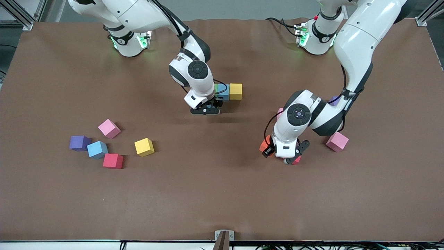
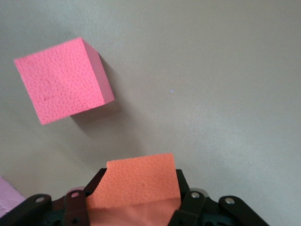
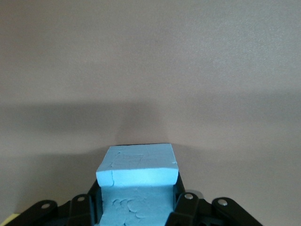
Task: Arrange 11 blocks into digit 3
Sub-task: 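Lower the blue block beside the center blue block with the right gripper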
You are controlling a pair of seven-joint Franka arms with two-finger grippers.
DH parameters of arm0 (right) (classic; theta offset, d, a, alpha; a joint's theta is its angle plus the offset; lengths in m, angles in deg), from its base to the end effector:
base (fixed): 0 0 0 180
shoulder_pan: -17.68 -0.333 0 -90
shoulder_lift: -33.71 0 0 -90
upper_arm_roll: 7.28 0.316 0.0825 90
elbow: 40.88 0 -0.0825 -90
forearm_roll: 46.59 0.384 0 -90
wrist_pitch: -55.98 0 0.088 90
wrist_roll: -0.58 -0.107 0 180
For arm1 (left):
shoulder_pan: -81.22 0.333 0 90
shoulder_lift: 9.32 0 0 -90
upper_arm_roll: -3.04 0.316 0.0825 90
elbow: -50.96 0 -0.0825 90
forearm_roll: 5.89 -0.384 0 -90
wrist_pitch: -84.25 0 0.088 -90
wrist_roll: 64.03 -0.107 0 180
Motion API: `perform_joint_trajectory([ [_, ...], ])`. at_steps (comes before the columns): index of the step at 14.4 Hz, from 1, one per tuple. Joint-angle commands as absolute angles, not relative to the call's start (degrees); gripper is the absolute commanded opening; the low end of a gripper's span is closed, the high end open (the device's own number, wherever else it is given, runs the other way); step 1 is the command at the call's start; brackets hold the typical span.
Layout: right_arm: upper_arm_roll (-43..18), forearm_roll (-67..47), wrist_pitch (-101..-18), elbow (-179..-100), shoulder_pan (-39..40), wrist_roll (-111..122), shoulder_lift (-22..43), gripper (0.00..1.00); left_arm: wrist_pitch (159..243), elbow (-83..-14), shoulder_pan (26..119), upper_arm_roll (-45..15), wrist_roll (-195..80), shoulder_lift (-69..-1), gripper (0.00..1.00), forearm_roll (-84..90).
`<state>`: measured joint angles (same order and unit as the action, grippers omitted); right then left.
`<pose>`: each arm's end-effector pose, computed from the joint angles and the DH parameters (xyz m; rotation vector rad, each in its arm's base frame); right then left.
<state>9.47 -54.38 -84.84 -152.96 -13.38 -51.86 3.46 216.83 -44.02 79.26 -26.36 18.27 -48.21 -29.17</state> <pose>0.4196 0.4540 0.2144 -3.1013 0.0198 0.0703 0.6150 -0.3127 0.2595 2.8664 1.0976 0.0680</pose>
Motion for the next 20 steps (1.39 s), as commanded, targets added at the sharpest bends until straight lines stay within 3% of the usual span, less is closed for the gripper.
perform_joint_trajectory([
  [1,9.51,-55.03,-84.21,-154.70,-13.44,-50.93,5.50,0.36,214.76,-42.82,79.02,-26.66,17.62,-47.47,0.29,-29.98],
  [20,9.51,-55.03,-82.72,-154.61,-14.05,-51.28,5.50,0.36,214.68,-41.15,79.11,-27.45,15.25,-47.56,0.26,-29.98],
])
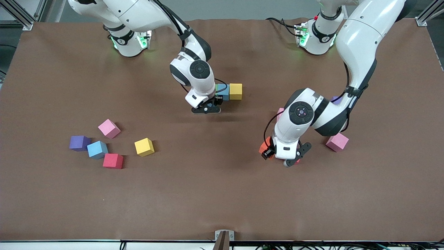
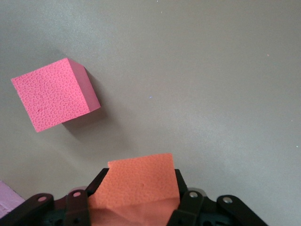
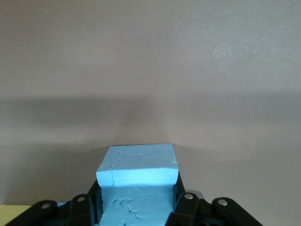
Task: Arrange 11 blocks into digit 3
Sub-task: 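Lower the blue block beside the center blue block with the right gripper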
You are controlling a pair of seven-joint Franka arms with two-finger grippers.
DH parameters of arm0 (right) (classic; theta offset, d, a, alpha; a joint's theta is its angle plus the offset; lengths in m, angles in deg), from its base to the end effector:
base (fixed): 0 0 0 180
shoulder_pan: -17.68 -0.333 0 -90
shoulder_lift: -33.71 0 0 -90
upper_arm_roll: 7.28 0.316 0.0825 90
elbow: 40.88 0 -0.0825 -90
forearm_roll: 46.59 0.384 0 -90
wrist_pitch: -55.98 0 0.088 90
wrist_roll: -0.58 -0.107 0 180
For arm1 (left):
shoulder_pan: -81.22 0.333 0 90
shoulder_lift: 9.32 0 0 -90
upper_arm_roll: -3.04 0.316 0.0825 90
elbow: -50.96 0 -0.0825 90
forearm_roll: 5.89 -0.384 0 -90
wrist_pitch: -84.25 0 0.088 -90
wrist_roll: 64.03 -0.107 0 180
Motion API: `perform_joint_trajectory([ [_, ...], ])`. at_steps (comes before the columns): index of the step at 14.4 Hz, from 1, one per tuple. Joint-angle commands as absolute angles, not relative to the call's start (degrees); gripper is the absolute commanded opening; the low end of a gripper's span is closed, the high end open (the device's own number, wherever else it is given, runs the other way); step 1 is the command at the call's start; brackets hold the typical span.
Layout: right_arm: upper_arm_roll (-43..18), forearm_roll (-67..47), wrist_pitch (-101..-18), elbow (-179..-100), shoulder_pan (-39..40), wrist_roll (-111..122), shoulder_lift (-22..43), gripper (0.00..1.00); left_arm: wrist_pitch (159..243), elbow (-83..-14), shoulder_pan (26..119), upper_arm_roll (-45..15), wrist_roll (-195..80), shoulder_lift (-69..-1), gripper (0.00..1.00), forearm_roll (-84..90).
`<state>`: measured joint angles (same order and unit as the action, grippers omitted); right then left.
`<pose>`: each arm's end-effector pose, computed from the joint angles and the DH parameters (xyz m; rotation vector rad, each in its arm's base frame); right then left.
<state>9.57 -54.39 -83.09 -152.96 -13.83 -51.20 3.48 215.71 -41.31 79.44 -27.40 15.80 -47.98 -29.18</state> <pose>0.4131 0.4555 0.2121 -3.1237 -0.0143 0.1002 0.6248 -0.3188 0.2835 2.8620 1.0317 0.1023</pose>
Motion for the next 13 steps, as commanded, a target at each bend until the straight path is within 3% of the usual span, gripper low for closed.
perform_joint_trajectory([
  [1,9.51,-55.03,-82.63,-154.70,-14.05,-51.28,5.50,0.36,214.76,-41.15,79.02,-27.45,15.25,-47.56,0.26,-29.98],
  [12,9.51,-54.85,-82.01,-154.35,-14.14,-51.81,5.41,0.36,214.76,-40.62,79.28,-27.45,10.41,-47.73,0.26,-29.98],
  [13,9.51,-54.42,-82.01,-154.26,-14.14,-51.89,5.41,0.58,214.76,-40.45,79.28,-27.45,10.50,-47.65,0.26,-29.98],
])
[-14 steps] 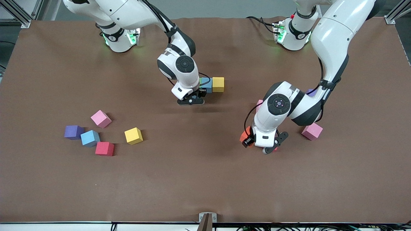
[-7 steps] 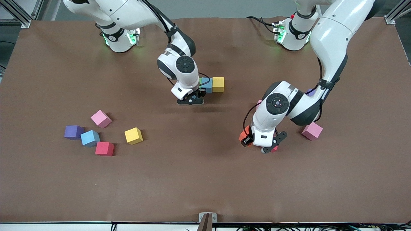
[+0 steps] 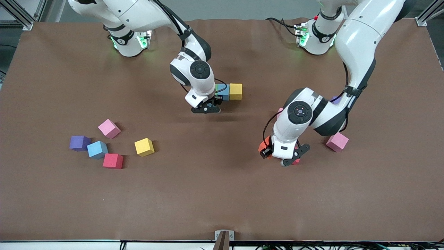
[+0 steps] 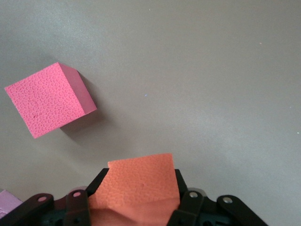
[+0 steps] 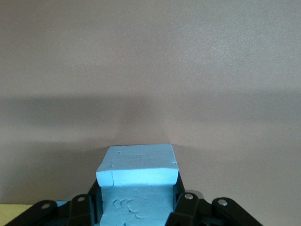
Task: Arrange 11 blocks into digit 3
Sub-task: 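Lower the blue block beside the center blue block with the right gripper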
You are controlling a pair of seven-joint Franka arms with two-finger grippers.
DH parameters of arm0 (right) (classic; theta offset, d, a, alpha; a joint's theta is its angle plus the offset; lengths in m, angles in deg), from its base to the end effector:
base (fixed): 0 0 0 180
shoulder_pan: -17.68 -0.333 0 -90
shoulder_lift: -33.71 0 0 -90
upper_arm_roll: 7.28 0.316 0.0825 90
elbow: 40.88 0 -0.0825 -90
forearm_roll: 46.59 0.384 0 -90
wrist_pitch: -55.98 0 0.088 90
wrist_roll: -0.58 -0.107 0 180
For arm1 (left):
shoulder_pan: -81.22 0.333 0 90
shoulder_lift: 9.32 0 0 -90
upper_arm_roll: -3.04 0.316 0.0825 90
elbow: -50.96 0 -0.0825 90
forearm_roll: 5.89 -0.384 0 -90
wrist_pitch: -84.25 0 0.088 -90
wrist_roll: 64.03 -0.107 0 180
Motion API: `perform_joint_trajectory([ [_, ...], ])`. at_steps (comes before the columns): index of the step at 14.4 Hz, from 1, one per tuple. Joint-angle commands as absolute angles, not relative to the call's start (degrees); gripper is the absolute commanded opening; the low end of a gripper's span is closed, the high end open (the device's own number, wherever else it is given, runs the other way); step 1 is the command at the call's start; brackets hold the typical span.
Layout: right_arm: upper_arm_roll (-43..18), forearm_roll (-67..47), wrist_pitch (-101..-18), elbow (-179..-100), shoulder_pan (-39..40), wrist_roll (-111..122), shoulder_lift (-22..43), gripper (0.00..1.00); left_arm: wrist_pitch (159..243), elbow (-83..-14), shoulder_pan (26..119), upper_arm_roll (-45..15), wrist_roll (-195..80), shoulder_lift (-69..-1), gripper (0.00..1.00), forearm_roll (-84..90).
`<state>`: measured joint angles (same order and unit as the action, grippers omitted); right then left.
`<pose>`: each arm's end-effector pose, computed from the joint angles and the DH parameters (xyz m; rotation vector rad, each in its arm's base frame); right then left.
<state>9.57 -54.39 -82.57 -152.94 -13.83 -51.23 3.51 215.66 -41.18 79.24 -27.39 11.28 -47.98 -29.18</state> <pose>0.4126 0.4548 0.2118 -3.1301 -0.0139 0.1081 0.6244 -0.3208 0.2844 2.9033 0.9147 0.1097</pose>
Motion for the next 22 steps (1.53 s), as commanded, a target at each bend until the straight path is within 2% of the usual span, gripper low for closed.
perform_joint_trajectory([
  [1,9.51,-54.33,-81.93,-154.00,-14.05,-51.98,5.41,1.00,214.76,-40.18,79.72,-27.45,10.41,-47.56,0.26,-29.98],
  [7,9.51,-54.24,-80.09,-151.63,-13.96,-51.98,5.58,1.00,214.76,-40.18,80.16,-27.45,10.50,-47.20,0.26,-29.98],
  [12,9.42,-53.28,-69.73,-147.32,-12.91,-51.98,6.72,1.00,214.33,-40.09,80.16,-27.45,10.76,-46.59,0.26,-29.89],
  [18,7.67,-52.13,-67.07,-146.09,-2.65,-51.81,10.50,1.00,213.44,-39.66,80.25,-27.02,10.85,-46.33,0.24,-29.80],
  [22,7.05,-53.09,-67.77,-144.86,5.79,-48.06,9.89,1.00,210.73,-38.16,81.48,-27.01,10.59,-45.89,0.24,-29.89],
])
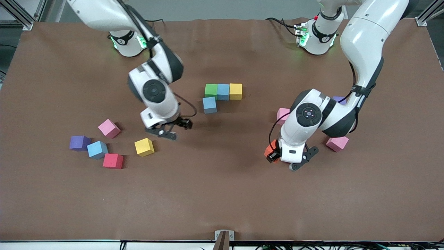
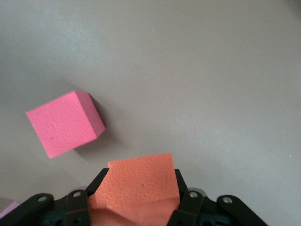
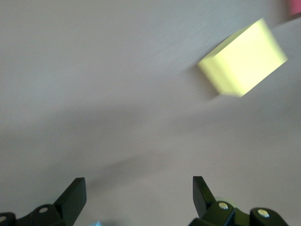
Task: Arrange 11 blocks into digit 3
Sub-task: 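Move the right gripper to the yellow block near the pink blocks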
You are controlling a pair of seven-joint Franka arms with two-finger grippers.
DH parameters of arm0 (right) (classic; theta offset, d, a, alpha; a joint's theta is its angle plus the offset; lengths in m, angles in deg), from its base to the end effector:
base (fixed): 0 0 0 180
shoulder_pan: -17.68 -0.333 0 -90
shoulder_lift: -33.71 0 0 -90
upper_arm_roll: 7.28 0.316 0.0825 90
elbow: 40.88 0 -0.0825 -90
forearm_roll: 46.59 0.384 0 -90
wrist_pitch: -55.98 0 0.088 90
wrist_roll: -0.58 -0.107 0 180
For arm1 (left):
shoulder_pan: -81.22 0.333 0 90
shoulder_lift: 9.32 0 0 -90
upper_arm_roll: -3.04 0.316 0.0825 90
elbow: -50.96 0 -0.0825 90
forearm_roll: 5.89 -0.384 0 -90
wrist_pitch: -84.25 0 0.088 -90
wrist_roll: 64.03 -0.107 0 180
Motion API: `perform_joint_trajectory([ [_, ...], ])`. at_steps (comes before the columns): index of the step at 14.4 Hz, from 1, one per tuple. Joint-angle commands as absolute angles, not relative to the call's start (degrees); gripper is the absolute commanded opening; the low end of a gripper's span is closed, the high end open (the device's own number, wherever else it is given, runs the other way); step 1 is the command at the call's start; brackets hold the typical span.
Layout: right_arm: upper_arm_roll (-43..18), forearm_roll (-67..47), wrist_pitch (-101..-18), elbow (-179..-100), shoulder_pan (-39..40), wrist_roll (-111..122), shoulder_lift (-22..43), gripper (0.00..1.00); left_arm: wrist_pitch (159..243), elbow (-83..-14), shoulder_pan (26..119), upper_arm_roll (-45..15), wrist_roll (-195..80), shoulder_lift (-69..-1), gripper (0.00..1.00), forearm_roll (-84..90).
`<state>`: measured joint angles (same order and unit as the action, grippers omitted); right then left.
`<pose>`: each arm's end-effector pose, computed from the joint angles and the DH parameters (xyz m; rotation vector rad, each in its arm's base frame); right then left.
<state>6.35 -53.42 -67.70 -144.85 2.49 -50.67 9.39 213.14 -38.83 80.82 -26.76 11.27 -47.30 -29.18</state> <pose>0.5657 0.2938 0.3067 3.0543 -0.5228 -0.0796 0.6446 -0.2940 0.3035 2.8928 0.9890 0.1406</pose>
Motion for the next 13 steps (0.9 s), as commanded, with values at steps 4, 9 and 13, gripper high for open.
perform_joint_trajectory([
  [4,7.05,-53.01,-67.69,-142.66,11.51,-23.31,8.40,1.00,210.02,-37.19,81.31,-27.10,10.50,-45.89,0.24,-29.71],
  [9,7.05,-53.01,-67.86,-142.66,14.94,3.15,5.59,1.00,210.02,-37.28,80.69,-27.10,9.62,-46.41,0.24,-29.80],
  [13,7.05,-53.27,-67.95,-141.35,15.92,9.10,3.31,1.00,210.02,-37.28,80.17,-27.10,9.36,-47.38,0.24,-29.45],
])
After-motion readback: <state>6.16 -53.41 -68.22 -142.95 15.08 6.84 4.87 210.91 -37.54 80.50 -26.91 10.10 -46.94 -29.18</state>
